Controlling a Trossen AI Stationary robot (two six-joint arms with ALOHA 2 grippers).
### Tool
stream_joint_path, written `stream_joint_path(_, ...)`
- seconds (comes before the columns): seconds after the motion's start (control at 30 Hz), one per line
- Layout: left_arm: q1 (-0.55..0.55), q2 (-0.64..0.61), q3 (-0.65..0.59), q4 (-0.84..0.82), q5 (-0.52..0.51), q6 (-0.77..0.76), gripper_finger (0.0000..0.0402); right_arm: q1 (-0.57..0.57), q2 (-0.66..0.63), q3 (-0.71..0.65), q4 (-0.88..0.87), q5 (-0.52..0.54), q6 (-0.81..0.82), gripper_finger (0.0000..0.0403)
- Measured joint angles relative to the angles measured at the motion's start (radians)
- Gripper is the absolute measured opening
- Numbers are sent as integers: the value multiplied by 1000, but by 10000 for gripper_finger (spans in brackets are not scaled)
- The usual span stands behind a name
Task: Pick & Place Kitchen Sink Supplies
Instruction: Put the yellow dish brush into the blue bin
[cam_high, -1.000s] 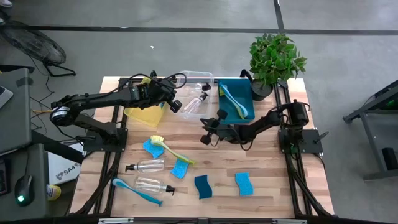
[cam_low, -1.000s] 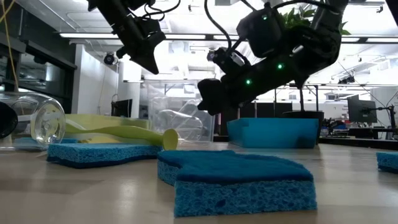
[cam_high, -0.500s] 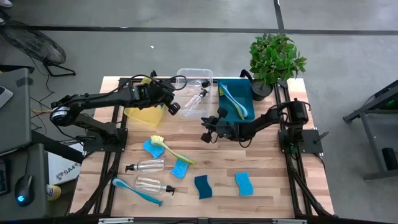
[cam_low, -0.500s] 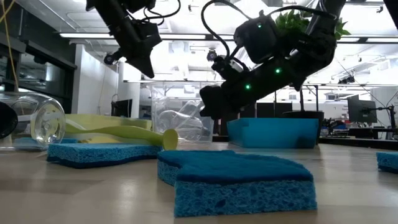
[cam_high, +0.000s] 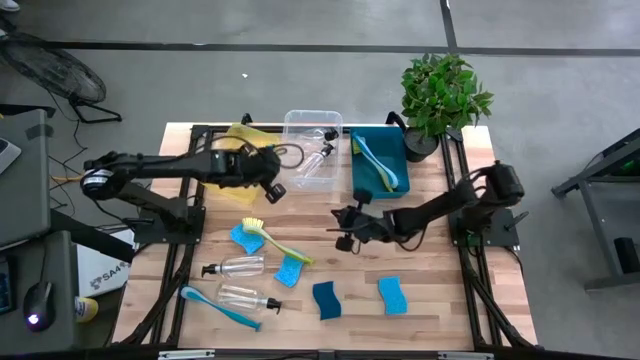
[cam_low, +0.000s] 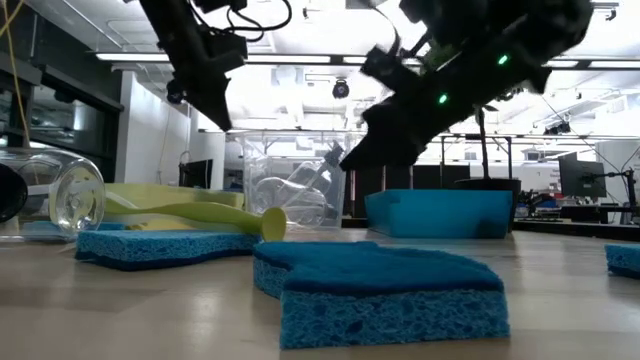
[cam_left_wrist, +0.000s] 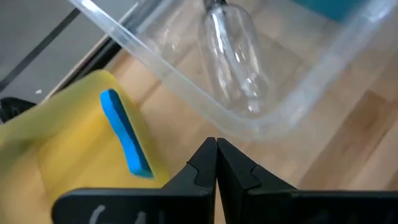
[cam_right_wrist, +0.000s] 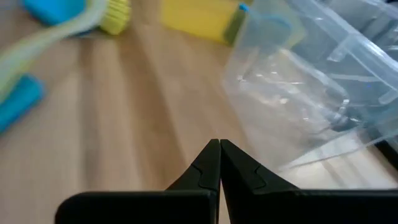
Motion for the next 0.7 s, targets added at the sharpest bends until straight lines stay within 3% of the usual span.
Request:
stream_joint_path(0.23,-171,0,0,-78,-111,-138,0,23,-104,0,-258,-153,101,0)
stream_joint_path(0.4,-290,0,0,-88,-202,-206,0,38,-166,0,-397,-206,156,0)
stream_joint_path(0.53,-349,0,-5,-109,-287,-250,0,41,-188,0,-358,-335,168,0)
stream_joint_path(0.7,-360,0,-66,-79,-272,-281,0,43,-168,0,-238,-445,172,1)
